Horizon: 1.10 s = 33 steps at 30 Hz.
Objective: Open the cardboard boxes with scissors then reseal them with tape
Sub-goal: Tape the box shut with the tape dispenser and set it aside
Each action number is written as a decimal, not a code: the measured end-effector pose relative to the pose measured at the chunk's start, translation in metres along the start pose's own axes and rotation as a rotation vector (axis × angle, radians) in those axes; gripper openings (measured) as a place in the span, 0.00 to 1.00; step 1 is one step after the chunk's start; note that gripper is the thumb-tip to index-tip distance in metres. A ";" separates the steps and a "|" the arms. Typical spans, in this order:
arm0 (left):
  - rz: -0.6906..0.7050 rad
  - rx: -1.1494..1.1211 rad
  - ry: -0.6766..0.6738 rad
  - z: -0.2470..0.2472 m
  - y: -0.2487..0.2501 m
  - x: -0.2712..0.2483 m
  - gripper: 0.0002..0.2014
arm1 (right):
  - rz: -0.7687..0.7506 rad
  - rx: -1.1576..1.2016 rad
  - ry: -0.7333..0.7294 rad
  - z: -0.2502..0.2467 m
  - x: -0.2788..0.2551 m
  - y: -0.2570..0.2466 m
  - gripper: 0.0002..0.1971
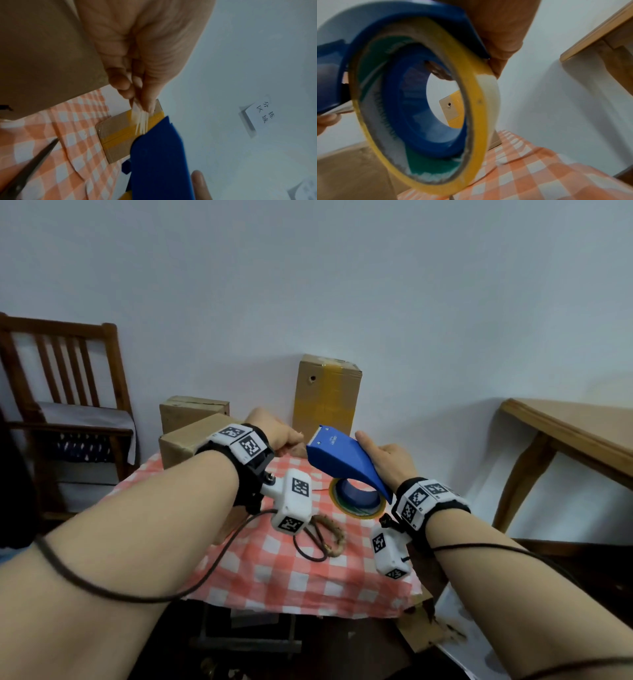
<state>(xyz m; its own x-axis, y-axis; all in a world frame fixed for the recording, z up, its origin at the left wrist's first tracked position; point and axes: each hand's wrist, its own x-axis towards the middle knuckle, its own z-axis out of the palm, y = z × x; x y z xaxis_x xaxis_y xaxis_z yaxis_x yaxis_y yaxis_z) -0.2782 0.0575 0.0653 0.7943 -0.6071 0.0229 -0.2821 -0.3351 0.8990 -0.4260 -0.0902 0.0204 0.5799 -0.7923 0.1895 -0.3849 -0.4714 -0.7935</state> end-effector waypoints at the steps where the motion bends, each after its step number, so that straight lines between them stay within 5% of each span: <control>1: 0.009 0.002 -0.002 0.000 0.002 0.001 0.08 | -0.004 -0.026 0.003 -0.002 0.001 0.000 0.33; 33: 0.056 0.185 0.159 -0.019 0.014 0.032 0.09 | 0.056 -0.492 -0.035 -0.025 0.005 0.034 0.36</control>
<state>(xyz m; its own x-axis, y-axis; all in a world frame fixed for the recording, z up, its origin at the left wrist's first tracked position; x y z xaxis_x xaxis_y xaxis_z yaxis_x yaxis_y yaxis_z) -0.2464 0.0474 0.0873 0.8454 -0.5120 0.1520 -0.4098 -0.4393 0.7995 -0.4547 -0.1198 0.0087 0.5693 -0.8121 0.1280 -0.7046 -0.5622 -0.4329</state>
